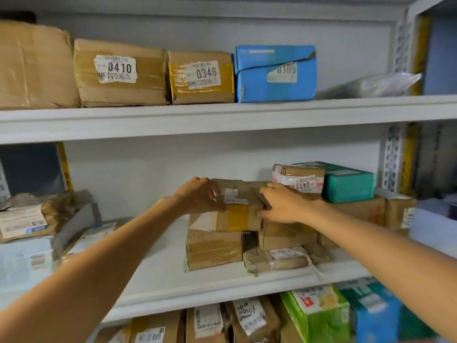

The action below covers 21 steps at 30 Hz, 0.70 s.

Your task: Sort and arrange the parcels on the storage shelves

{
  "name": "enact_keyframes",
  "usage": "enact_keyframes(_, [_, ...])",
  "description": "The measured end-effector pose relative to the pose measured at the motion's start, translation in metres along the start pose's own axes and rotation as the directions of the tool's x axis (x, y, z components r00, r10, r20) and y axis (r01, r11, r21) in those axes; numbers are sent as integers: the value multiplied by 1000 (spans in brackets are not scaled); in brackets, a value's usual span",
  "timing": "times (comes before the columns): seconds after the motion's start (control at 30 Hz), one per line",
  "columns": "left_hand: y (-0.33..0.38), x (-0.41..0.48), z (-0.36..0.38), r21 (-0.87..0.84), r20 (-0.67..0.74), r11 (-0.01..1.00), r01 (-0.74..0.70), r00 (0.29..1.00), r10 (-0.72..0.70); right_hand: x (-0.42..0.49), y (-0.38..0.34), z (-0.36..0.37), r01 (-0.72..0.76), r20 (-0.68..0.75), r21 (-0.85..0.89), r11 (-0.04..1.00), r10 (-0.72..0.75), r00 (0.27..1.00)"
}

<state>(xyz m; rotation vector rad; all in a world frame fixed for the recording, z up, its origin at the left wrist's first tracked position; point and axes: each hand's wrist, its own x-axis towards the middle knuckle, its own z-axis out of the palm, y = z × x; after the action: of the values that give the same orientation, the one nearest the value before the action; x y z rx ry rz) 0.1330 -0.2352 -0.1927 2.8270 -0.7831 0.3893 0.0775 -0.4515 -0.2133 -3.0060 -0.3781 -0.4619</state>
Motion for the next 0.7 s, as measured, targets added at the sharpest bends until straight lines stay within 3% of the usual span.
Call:
enact_keyframes(0.17, [7, 7, 17, -92, 24, 988, 122, 992, -120, -4, -5, 13, -21, 55, 53, 998, 18, 998])
enact_keyframes(0.33, [5, 9, 34, -336, 6, 911, 241, 967, -254, -2, -19, 21, -69, -44, 221, 973, 80, 996])
enact_keyframes(0.47, [-11, 4, 36, -599, 81, 719, 351, 920, -382, 3, -30, 20, -149, -71, 491, 858, 210, 975])
enact_keyframes(0.63, [-28, -16, 32, -847, 198, 394, 356, 900, -388, 19, -48, 21, -193, -120, 769, 609, 434, 893])
enact_keyframes(0.7, [-35, -21, 39, -823, 219, 404, 400, 879, -423, 27, -49, 27, -264, -33, 789, 555, 468, 883])
